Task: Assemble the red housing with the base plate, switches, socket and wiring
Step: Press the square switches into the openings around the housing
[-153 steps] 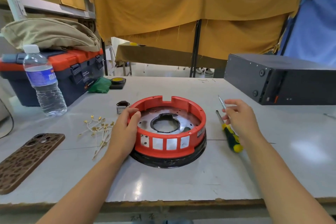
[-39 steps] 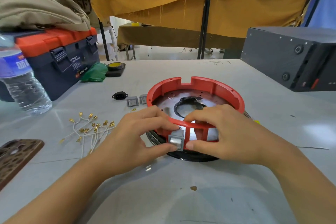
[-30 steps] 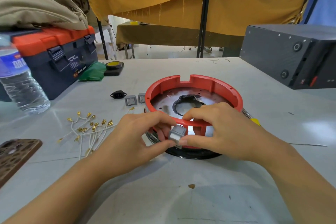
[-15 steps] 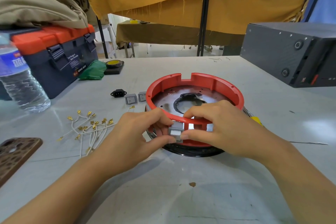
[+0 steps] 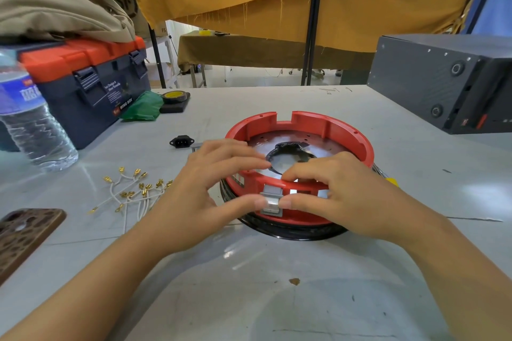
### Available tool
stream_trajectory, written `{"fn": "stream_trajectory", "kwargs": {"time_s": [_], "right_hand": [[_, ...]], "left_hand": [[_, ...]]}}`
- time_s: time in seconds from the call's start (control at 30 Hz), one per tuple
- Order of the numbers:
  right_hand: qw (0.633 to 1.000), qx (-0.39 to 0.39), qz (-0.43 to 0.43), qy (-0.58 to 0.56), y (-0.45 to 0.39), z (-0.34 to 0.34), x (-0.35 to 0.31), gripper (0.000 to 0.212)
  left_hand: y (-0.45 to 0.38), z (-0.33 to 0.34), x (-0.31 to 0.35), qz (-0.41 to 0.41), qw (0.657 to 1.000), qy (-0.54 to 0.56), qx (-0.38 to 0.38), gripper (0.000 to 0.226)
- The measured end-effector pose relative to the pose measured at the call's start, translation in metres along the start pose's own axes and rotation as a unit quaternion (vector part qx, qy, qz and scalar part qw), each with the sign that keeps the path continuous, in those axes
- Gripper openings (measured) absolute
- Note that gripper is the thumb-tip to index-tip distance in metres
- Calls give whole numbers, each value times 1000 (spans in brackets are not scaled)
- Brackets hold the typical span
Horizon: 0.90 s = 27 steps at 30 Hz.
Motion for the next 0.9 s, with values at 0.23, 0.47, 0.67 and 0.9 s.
{"fn": "stream_trajectory", "kwargs": {"time_s": [0.23,0.47,0.67,0.9], "right_hand": [[1000,-12,10,-18,-1,0,2,59],[999,-19,6,-49,-4,-3,6,26],[998,-27,-3,-60,-4,-4,6,46],[998,-21,-13,-58,-6,-2,9,39]], "left_hand": [[-1,3,-5,-31,998,55,2,32],[-1,6,-5,-23,997,79,7,28],[-2,7,-6,-47,994,97,2,22],[-4,8,-3,-66,991,119,9,19]]}}
Point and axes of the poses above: each hand's wrist, its own y-axis away from the middle knuckle, its own z-axis out of the palm, x = y × z, the point moved 2 cm from there along -y, towards the middle knuckle, and after that the axes turned 11 degrees about z, right-handed, at the moved point
